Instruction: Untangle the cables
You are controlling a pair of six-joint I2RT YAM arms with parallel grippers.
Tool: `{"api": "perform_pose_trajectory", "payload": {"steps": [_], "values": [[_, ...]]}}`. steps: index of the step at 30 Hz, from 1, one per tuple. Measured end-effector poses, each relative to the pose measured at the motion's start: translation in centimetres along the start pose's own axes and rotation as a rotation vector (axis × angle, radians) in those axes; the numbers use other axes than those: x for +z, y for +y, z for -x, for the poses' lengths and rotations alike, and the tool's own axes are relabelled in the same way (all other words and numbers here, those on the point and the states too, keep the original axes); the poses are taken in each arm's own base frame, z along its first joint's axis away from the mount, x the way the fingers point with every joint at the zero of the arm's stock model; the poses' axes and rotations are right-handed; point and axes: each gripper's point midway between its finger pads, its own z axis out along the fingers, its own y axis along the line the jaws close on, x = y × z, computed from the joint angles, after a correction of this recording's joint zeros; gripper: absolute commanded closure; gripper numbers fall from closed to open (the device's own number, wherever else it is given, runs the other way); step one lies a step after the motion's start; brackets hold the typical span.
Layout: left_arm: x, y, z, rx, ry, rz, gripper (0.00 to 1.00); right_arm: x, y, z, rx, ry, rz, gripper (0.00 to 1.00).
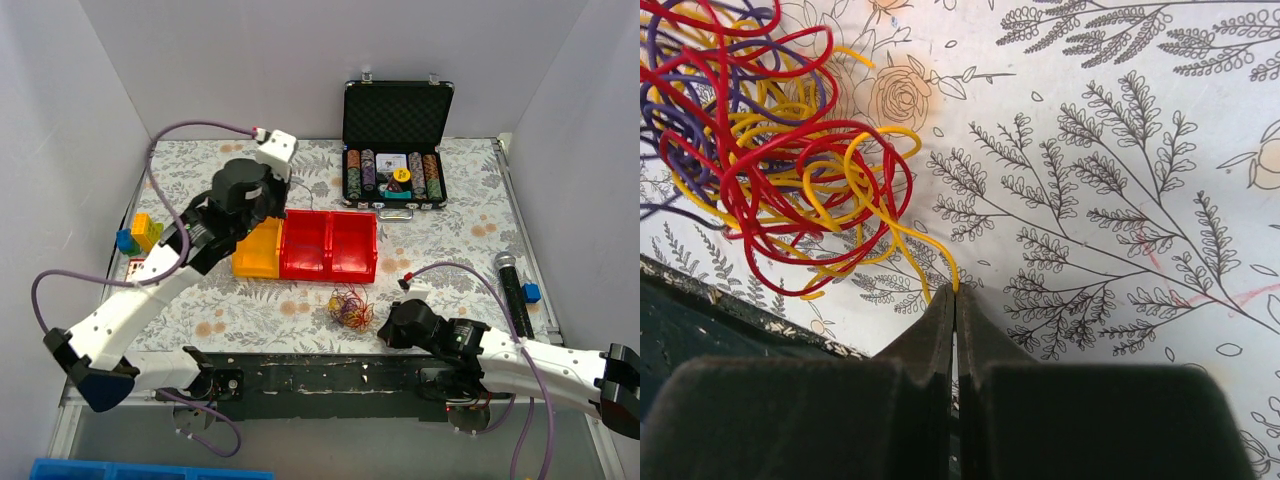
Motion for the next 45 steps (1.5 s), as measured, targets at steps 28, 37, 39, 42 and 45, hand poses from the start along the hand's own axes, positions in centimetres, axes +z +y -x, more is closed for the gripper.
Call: {"api": "perform_pose_trajectory", "payload": {"steps": [28,37,39,42,45], "values": [[-5.7,6.4,6.2,-0.074,-0.323,0.278,1.00,0.1,0.6,-0.2,-0.008,0.002,0.021,0.99],[-3.2,7.7,1.0,-0.010,-0.261,0.341,1.00,0.1,0.7,-0.2,-0.009,0.002,0.021,0.99],[-2.7,8.9,-0.7,0.002,-0.244,0.374,1.00,0.1,0.6,-0.2,-0.009,0.002,0.021,0.99],[-1.8,11.5,-3.4,0.009,-0.194,0.442,1.00,0.1,0.7,-0.2,-0.010,0.002,0.021,0.99],[-0.7,14.0,-5.9,0.008,-0.135,0.506,1.00,0.1,0.6,-0.2,-0.010,0.002,0.020,0.99]]}}
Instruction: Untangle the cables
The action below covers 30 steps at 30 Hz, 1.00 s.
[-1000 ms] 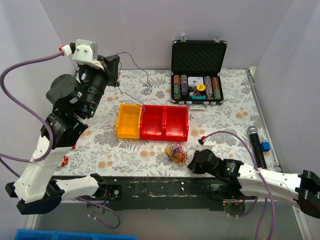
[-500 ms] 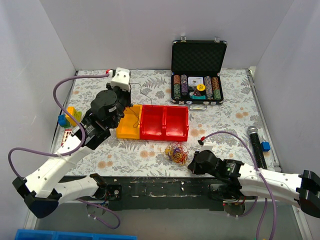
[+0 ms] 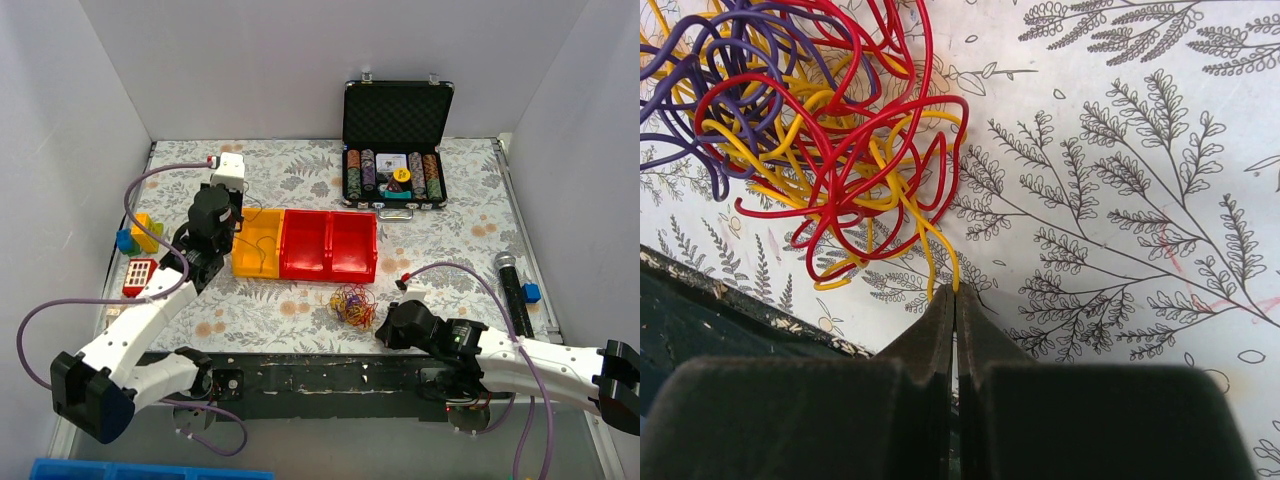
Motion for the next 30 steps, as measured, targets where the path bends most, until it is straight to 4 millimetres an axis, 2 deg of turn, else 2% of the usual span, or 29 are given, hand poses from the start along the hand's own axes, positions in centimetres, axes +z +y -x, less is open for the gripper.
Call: {"api": "perform_pose_trajectory", "payload": {"steps": [5,18,23,27,30], "values": [[2.0,0.3,-1.9,0.009,0.045,0.018,1.00,0.0,0.0,0.0,-0.002,0.000,0.000,0.99],[3.8,-1.3,-1.6,-0.027,0.008,-0.020,1.00,0.1,0.0,-0.1,-0.004,0.004,-0.004,0.99],[5.4,-1.9,-1.6,-0.008,0.003,-0.019,1.00,0.3,0.2,-0.1,-0.004,0.005,-0.001,0.99],[6.1,-2.6,-2.9,0.019,0.039,-0.037,1.00,0.4,0.3,0.0,-0.004,0.007,-0.003,0.99],[5.6,-2.6,-5.0,0.049,0.068,-0.045,1.00,0.3,0.4,0.0,-0.005,0.006,0.000,0.99]]}}
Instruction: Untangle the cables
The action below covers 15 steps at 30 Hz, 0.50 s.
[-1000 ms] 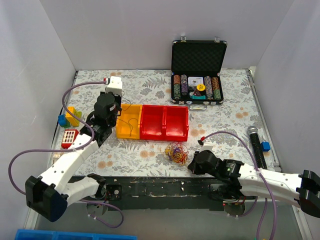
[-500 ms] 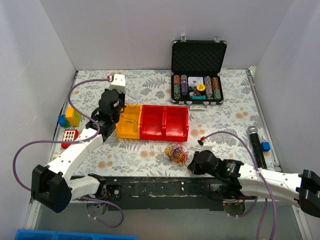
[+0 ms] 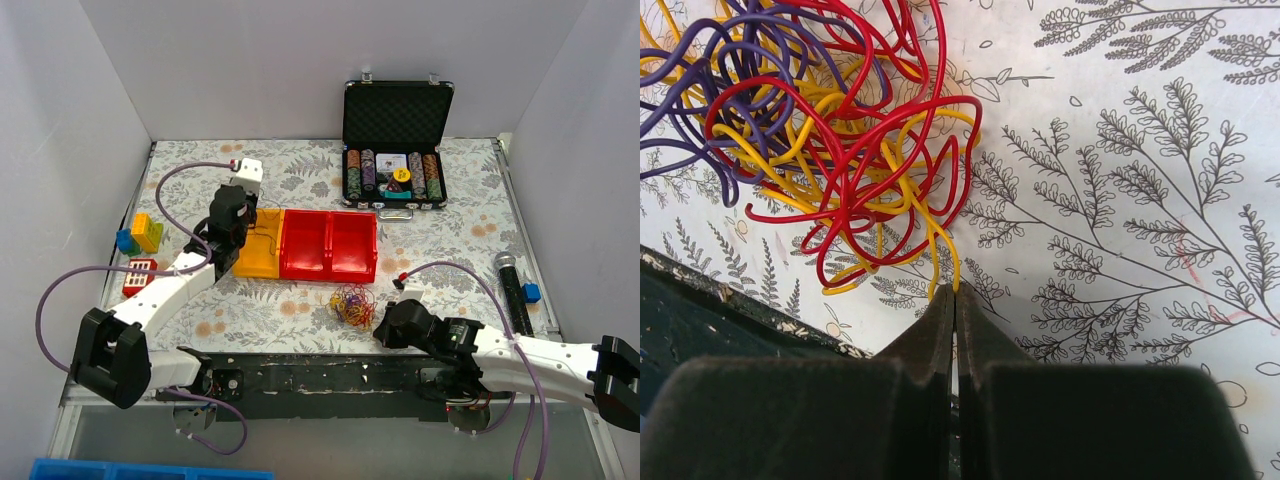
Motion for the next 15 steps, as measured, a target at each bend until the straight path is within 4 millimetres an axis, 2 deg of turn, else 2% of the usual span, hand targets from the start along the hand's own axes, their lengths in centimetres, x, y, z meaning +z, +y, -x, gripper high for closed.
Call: {"api": "perform_pose_trajectory", "payload": {"steps": [7,9,15], "values": [[-1.2,-0.5,-8.1,0.090,0.156,-0.023,1.00,0.0,0.0,0.0,-0.002,0.000,0.001,0.99],[-1.4,-0.6,-9.3,0.104,0.189,-0.024,1.00,0.0,0.0,0.0,-0.002,0.001,-0.001,0.99],[-0.9,-1.3,-11.5,0.121,0.255,-0.035,1.00,0.1,0.0,0.0,-0.003,0.001,-0.001,0.99]]}}
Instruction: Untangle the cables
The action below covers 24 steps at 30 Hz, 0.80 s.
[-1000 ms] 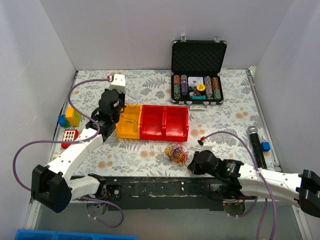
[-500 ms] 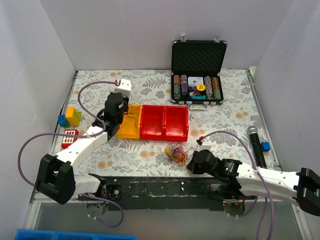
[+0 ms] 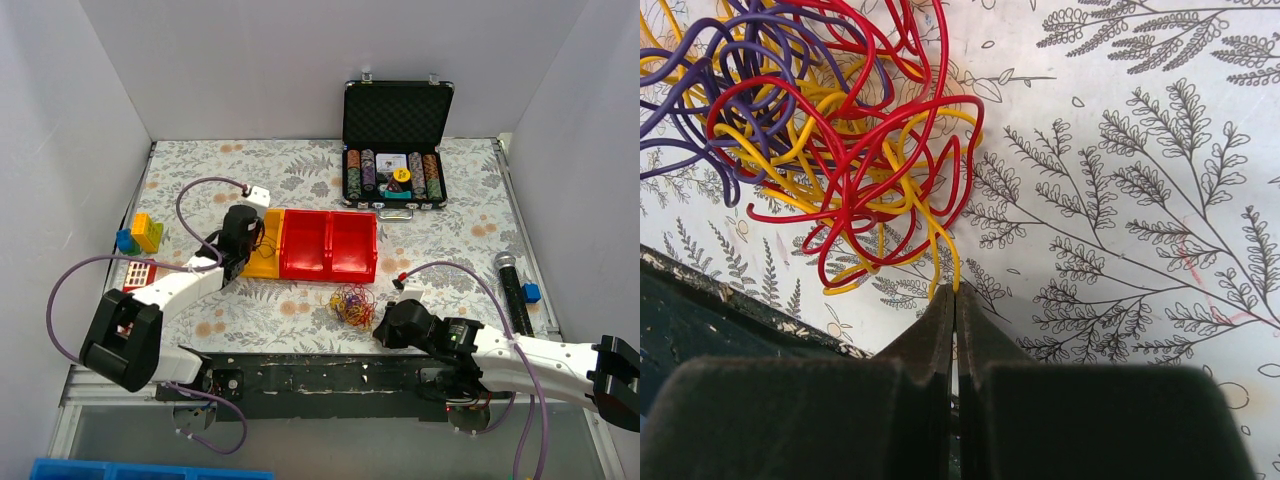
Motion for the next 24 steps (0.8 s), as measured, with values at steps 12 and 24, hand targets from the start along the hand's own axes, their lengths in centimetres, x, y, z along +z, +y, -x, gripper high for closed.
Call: {"api": "perform_pose_trajectory", "payload": {"steps": [12,24], "values": [[1.5,-5.2,1.9,-0.007,0.102,-0.264,0.41,0.0,0.1,0.0,-0.002,-0.001,0.002,0.99],[-7.8,-6.3,7.2,0.089,-0.111,-0.589,0.02,0.0,0.2,0.1,-0.021,0.002,0.001,0.99]]}}
